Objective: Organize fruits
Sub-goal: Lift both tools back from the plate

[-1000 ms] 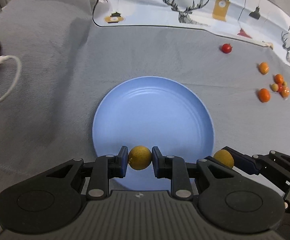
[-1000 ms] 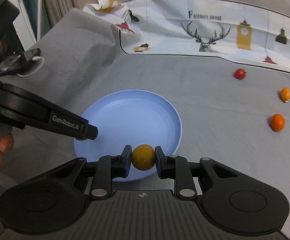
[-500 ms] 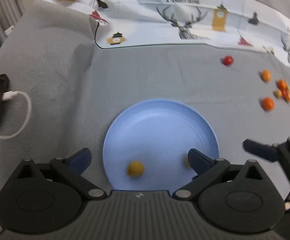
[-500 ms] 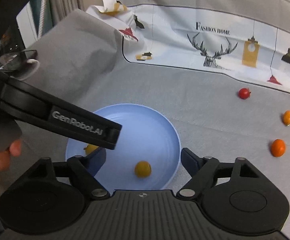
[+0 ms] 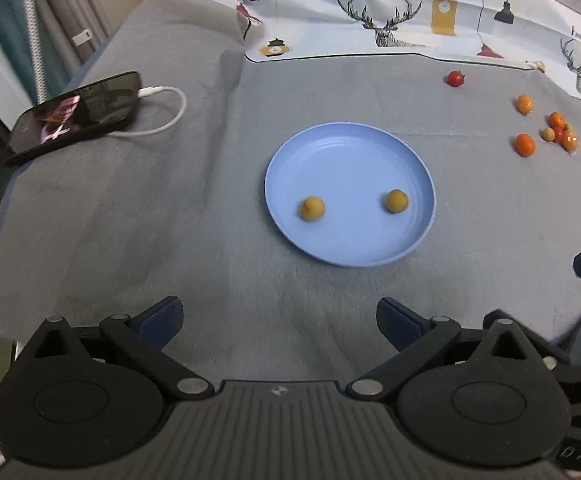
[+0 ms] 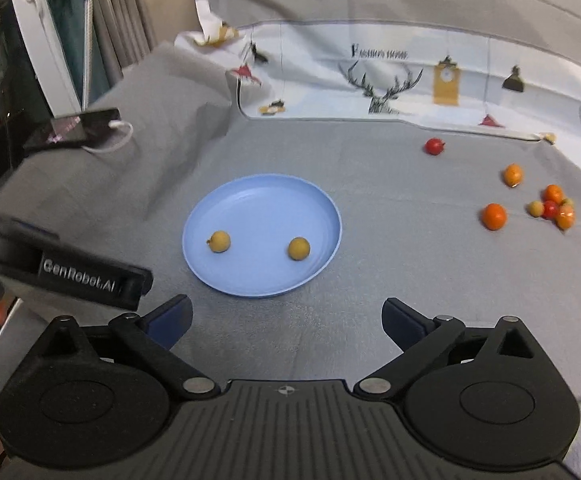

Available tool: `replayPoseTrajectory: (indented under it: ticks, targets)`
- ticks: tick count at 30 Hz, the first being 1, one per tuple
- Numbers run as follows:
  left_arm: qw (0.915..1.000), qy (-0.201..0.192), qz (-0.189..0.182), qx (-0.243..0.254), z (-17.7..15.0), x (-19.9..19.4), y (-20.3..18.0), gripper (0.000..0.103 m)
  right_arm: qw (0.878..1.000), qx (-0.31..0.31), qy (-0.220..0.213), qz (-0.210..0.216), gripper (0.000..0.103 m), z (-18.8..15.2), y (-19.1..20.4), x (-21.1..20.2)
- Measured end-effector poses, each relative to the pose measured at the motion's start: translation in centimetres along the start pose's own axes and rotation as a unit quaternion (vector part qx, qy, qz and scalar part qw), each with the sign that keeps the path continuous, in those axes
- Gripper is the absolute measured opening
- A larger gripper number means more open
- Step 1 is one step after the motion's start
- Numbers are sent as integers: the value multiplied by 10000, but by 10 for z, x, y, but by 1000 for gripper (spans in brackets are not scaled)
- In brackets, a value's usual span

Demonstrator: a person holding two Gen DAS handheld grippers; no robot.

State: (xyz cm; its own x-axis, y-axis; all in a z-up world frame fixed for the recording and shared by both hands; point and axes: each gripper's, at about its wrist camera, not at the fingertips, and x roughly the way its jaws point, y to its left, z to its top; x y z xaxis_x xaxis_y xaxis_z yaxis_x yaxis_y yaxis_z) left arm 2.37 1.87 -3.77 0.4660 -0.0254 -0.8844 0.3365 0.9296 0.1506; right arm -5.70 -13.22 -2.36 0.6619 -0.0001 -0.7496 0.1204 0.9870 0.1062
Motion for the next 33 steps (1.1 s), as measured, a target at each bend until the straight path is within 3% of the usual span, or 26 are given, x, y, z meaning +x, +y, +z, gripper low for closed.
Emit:
replayPoseTrajectory:
  ticks: [17, 33]
  targets:
    - [9979, -646, 35, 20, -54, -75, -12, 103, 9956, -230, -905, -84, 102, -24, 17, -86]
    - [9935, -1127, 106, 65, -69, -102, -15, 103, 9913, -283, -1280, -113, 102, -37, 22, -115]
